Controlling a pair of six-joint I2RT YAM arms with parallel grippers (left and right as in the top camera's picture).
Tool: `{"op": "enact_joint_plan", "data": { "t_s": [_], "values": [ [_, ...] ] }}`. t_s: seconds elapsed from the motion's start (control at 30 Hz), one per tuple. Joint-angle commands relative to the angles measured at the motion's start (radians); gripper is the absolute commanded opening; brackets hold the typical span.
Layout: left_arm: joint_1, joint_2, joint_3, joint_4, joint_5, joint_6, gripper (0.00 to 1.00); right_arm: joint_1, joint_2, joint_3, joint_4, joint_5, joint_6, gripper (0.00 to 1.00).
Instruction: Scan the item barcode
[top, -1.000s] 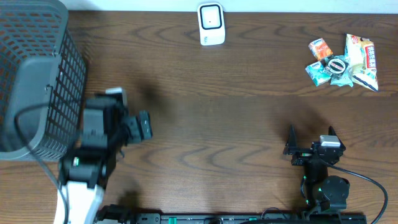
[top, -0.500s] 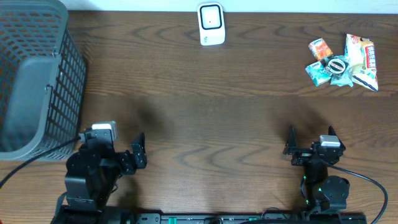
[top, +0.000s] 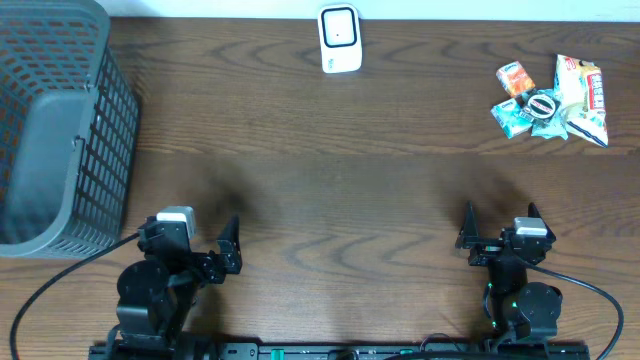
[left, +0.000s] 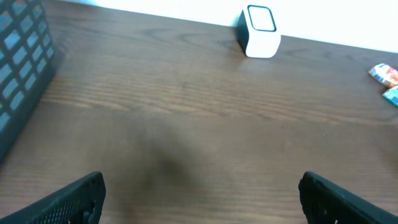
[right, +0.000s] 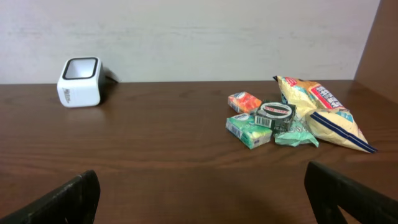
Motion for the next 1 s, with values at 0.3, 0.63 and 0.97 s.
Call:
{"op": "enact_joint_plan", "data": {
  "t_s": [0.3, 0.63, 0.97],
  "values": [
    [0.003, -0.116, -0.173, 0.238, 0.063, 0.009, 0.97, -0.002, -0.002, -0.004, -0.003, -0.002, -0.008, 0.99],
    [0.003, -0.204, -0.268, 0.343, 0.063, 0.009, 0.98, -0.002, -0.002, -0.003, -0.003, -0.002, -0.008, 0.99],
    [0.003, -0.245, -0.348, 0.473, 0.062, 0.006, 0.98, -0.002, -0.002, -0.003, -0.003, -0.002, -0.008, 0.99]
  ]
}}
